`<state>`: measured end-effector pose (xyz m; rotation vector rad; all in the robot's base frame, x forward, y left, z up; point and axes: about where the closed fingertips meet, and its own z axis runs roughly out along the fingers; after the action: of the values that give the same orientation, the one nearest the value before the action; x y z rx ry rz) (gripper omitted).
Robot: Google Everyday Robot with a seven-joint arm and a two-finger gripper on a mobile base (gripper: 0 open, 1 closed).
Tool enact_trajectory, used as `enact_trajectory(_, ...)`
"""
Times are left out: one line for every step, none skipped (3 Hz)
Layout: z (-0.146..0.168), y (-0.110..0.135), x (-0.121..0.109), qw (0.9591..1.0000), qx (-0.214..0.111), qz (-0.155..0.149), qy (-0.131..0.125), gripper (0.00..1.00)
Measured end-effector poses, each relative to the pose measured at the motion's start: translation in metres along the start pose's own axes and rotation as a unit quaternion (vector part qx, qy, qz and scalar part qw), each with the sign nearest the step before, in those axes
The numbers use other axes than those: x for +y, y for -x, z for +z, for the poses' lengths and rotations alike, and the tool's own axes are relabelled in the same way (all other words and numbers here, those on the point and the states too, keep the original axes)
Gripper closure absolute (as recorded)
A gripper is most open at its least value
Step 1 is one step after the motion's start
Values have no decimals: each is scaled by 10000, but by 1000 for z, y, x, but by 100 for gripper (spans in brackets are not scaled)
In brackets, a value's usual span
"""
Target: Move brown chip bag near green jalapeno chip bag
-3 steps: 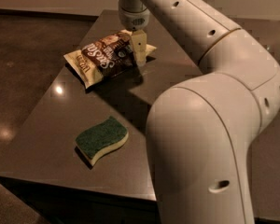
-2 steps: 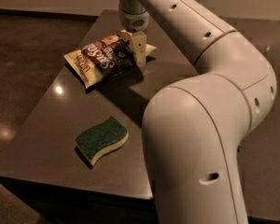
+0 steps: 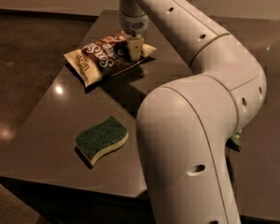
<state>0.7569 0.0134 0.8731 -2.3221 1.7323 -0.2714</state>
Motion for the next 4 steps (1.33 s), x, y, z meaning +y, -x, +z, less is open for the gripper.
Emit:
enact_trajectory(-7,-1,-1,9999,93,138,-44,70)
enact_trajectory(-24,-2,-2,9987,285,361,-211,93)
enact_trajectory(-47,-4,2,9964,501,583,-365,100)
enact_trajectory(-70,-11,11,9938,708,756,-412,100)
